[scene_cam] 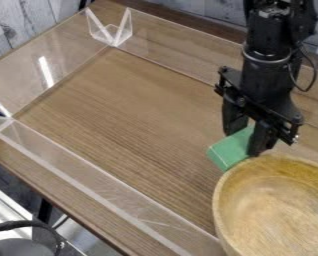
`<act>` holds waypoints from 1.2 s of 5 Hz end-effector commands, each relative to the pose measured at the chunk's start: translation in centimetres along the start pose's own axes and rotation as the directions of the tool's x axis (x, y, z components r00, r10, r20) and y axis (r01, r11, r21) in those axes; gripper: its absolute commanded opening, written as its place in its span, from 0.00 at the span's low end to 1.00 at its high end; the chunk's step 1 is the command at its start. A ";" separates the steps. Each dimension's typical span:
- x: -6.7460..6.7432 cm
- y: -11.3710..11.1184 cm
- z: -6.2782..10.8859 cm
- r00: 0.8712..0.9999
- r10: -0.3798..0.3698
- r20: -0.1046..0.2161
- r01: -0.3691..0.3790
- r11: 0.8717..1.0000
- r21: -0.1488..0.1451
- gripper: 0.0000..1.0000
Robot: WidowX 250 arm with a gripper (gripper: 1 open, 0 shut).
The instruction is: Put the green block in the brown bowl
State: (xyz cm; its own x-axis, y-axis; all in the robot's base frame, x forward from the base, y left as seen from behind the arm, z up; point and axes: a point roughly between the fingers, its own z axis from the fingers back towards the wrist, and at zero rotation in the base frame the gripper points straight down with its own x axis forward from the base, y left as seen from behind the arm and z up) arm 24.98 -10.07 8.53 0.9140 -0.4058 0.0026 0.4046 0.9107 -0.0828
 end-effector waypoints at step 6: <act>0.5 -2.0 0.6 0.999 -0.013 0.034 0.014 0.999 -0.030 0.00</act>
State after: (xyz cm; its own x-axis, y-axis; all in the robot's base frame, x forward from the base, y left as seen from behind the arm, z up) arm 23.98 -11.94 8.23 0.9077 -0.4195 -0.0016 0.4167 0.9021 -0.1118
